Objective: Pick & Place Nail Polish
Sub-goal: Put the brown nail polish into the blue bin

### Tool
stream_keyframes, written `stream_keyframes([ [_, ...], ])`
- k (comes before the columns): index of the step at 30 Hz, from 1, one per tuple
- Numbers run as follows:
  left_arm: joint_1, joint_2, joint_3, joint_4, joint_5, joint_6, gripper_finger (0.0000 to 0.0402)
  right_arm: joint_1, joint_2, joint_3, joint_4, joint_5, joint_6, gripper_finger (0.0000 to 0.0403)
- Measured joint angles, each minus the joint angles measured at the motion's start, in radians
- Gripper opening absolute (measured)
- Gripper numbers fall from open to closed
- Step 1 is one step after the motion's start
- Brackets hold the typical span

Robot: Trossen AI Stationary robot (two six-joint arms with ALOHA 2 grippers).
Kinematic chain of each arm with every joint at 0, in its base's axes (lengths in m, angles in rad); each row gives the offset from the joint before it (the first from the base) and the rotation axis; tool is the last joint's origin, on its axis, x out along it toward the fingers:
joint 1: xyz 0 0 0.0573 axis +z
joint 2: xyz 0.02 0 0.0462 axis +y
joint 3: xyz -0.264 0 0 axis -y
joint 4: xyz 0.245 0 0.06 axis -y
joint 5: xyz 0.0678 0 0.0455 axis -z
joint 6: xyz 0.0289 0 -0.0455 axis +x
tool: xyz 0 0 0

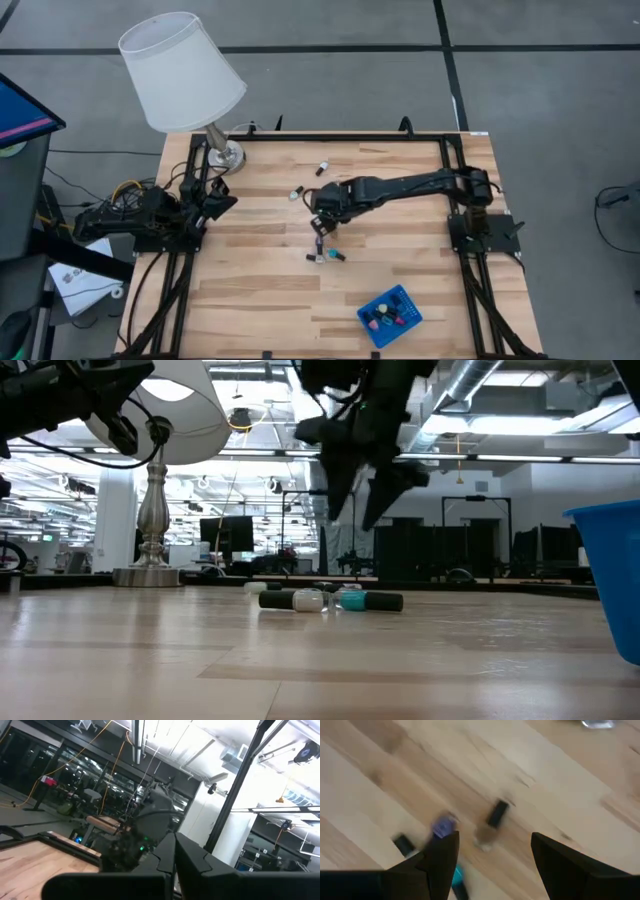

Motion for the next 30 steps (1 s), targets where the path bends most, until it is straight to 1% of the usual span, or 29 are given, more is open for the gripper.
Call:
stream_keyframes([
  [3,0.000,0.000,0.000,0.000,0.000,0.000,0.0001,-0.018,0.017,-0.007,-0.005,-0.003,0.010,0.0240],
  [5,0.000,0.000,0.000,-0.001,0.000,0.000,0.0001,-0.024,0.032,-0.001,0.031,-0.004,0.010,0.0240],
  [7,0.000,0.000,0.000,0.000,0.000,0.000,0.0001,-0.027,0.048,-0.005,0.009,-0.004,0.011,0.0240],
  [9,0.000,0.000,0.000,-0.001,0.000,0.000,0.0001,-0.027,0.071,-0.003,0.051,-0.005,0.023,0.0240],
  [11,0.000,0.000,0.000,-0.001,0.000,0.000,0.0001,-0.026,0.078,-0.005,0.017,-0.007,0.027,0.0240],
  [13,0.000,0.000,0.000,-0.001,0.001,0.000,0.0001,-0.026,0.097,0.006,0.058,-0.009,0.028,0.0240],
  [15,0.000,0.000,0.000,-0.002,0.000,0.000,0.0001,-0.026,0.099,-0.003,0.018,-0.010,0.023,0.0240],
  [17,0.000,0.000,0.000,-0.002,0.000,0.000,0.0001,-0.026,0.122,0.007,0.080,-0.010,0.026,0.0240],
  [19,0.000,0.000,0.000,-0.001,0.000,0.000,0.0001,-0.027,0.130,-0.002,0.043,-0.012,0.025,0.0240],
  [22,0.000,0.000,0.000,0.000,0.000,0.000,0.0001,-0.026,0.156,0.005,0.092,-0.019,0.029,0.0240],
  [24,0.000,0.000,0.000,-0.001,0.000,0.000,0.0001,-0.027,0.164,-0.001,0.064,-0.027,0.029,0.0240],
  [28,0.000,0.000,0.000,0.000,0.000,0.000,0.0001,-0.027,0.184,0.005,0.089,-0.029,0.029,0.0240],
  [30,0.000,0.000,0.000,0.000,0.000,0.000,0.0001,-0.027,0.192,-0.002,0.057,-0.031,0.028,0.0240],
])
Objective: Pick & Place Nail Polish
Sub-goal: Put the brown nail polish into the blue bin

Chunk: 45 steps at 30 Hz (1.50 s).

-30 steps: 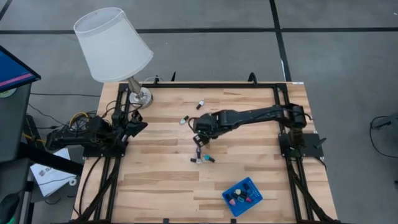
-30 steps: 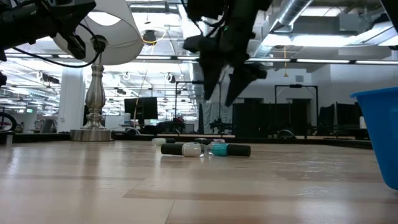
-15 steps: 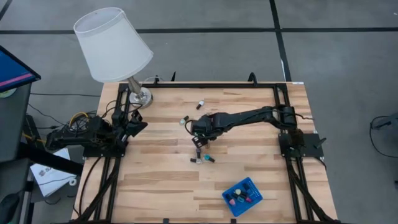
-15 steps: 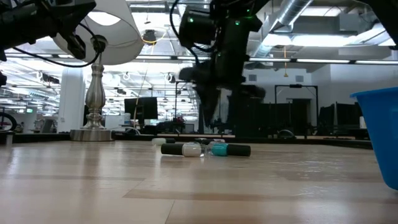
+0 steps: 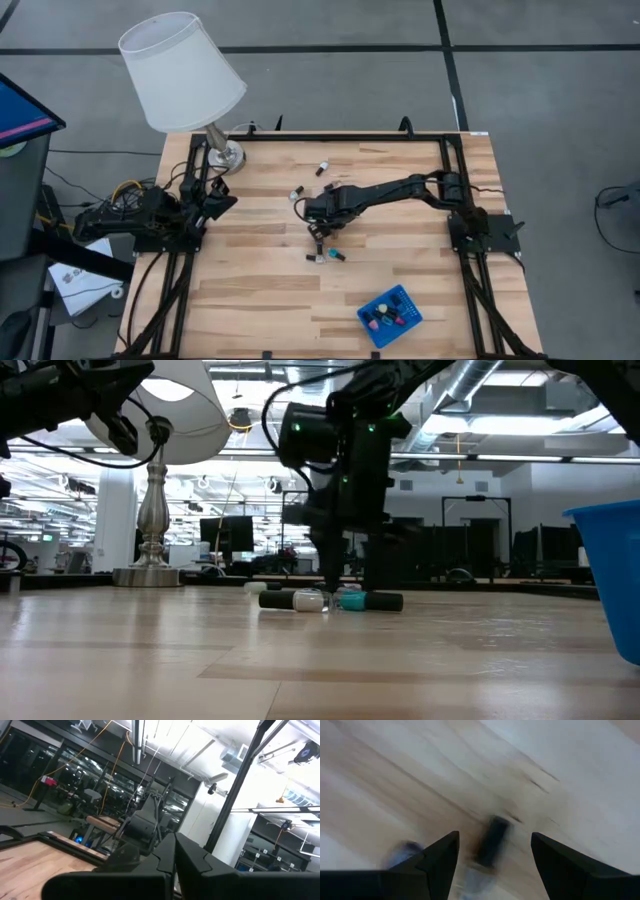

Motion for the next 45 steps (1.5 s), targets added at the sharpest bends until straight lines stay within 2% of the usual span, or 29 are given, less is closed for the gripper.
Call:
stream_keyframes([
  [7,0.000,0.000,0.000,0.000,0.000,0.000,0.0001,-0.004,0.005,0.004,0.018,-0.006,-0.003,0.0223],
  [22,0.000,0.000,0.000,0.000,0.000,0.000,0.0001,-0.024,0.005,0.004,0.015,-0.034,-0.030,0.0142],
  [35,0.000,0.000,0.000,0.000,0.000,0.000,0.0001,-0.024,0.056,0.009,0.011,-0.068,-0.054,0.0131],
  [45,0.000,0.000,0.000,0.000,0.000,0.000,0.0001,-0.027,0.049,0.006,-0.002,-0.071,-0.056,0.0059],
])
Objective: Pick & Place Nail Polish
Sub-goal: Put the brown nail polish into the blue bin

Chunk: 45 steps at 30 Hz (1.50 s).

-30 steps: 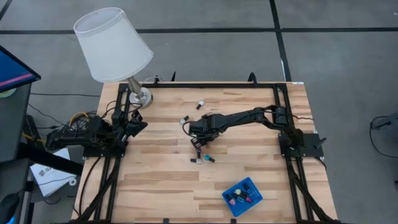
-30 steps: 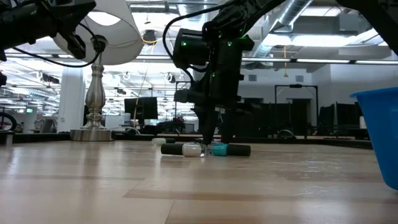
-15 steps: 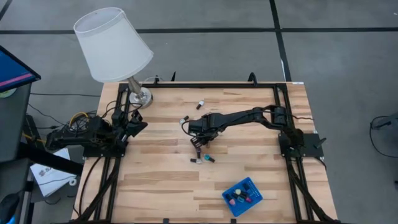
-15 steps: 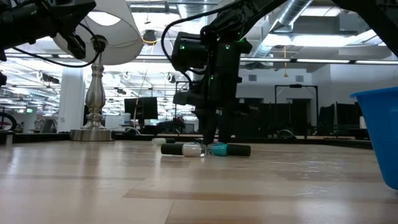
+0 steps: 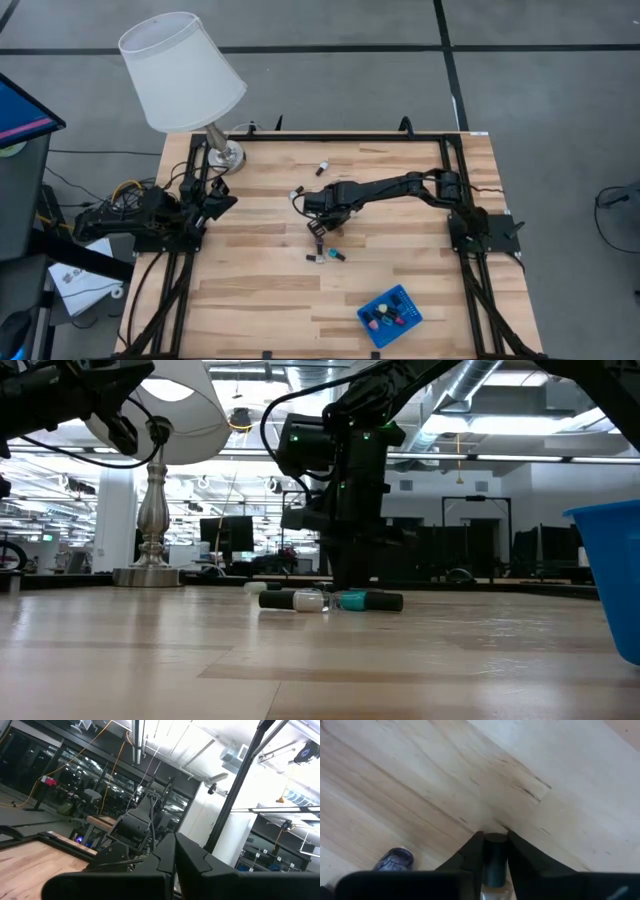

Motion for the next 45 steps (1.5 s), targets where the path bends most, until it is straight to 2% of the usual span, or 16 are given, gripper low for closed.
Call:
stream_keyframes([
  [7,0.000,0.000,0.000,0.000,0.000,0.000,0.0001,0.000,0.000,0.003,-0.004,0.000,-0.020,0.0053],
  [11,0.000,0.000,0.000,0.000,0.000,0.000,0.0001,0.002,0.005,0.050,-0.035,0.011,-0.061,0.0049],
  [26,0.000,0.000,0.000,0.000,0.000,0.000,0.0001,-0.023,0.010,0.340,-0.096,0.060,-0.195,0.0047],
  [42,0.000,0.000,0.000,0.000,0.000,0.000,0.0001,-0.015,0.007,0.751,-0.103,0.065,-0.295,0.0047],
  [45,0.000,0.000,0.000,0.000,0.000,0.000,0.0001,-0.004,-0.025,0.742,-0.025,0.060,-0.303,0.0047],
])
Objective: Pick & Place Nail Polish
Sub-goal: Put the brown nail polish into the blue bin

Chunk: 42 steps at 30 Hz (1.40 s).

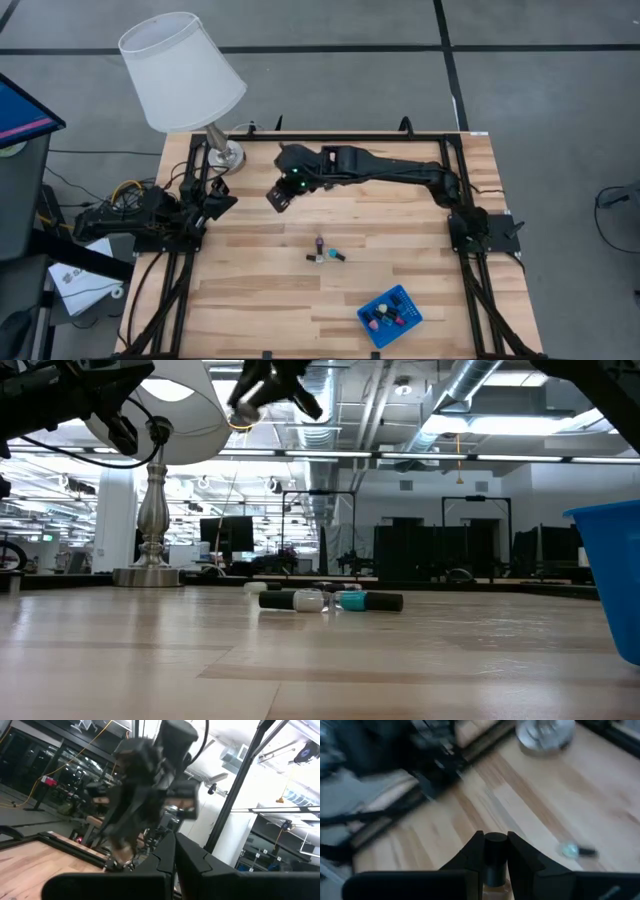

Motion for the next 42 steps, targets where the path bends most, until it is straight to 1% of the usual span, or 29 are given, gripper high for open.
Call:
stream_keyframes([
  [1,0.000,0.000,0.000,0.000,0.000,0.000,0.0001,0.004,-0.014,-0.002,0.007,-0.002,-0.001,0.0047],
  [3,0.000,0.000,0.000,0.000,0.000,0.000,0.0001,0.013,-0.036,0.004,0.086,-0.004,-0.001,0.0047],
  [5,0.000,0.000,0.000,0.000,-0.001,0.000,0.0001,0.025,-0.071,0.003,0.095,-0.004,-0.009,0.0047],
  [7,0.000,0.000,0.000,0.000,0.000,0.000,0.0001,0.037,-0.093,0.007,0.167,-0.004,-0.012,0.0047],
  [8,0.000,0.000,0.000,0.000,0.000,0.000,0.0001,0.044,-0.110,0.006,0.168,-0.004,-0.014,0.0047],
  [19,0.000,0.000,0.000,0.000,0.000,0.000,0.0001,0.141,-0.241,0.005,0.436,-0.004,-0.129,0.0051],
  [27,0.000,0.000,0.000,0.000,0.000,0.000,0.0001,0.266,-0.315,0.005,0.705,-0.019,-0.341,0.0051],
  [35,0.000,0.000,0.000,0.000,0.000,0.000,0.0001,0.408,-0.372,0.005,0.794,-0.040,-0.537,0.0051],
  [37,0.000,0.000,0.000,0.000,0.000,0.000,0.0001,0.449,-0.378,0.005,0.814,-0.046,-0.610,0.0051],
  [42,0.000,0.000,0.000,0.000,0.000,0.000,0.0001,0.544,-0.376,0.005,0.839,-0.127,-0.832,0.0051],
])
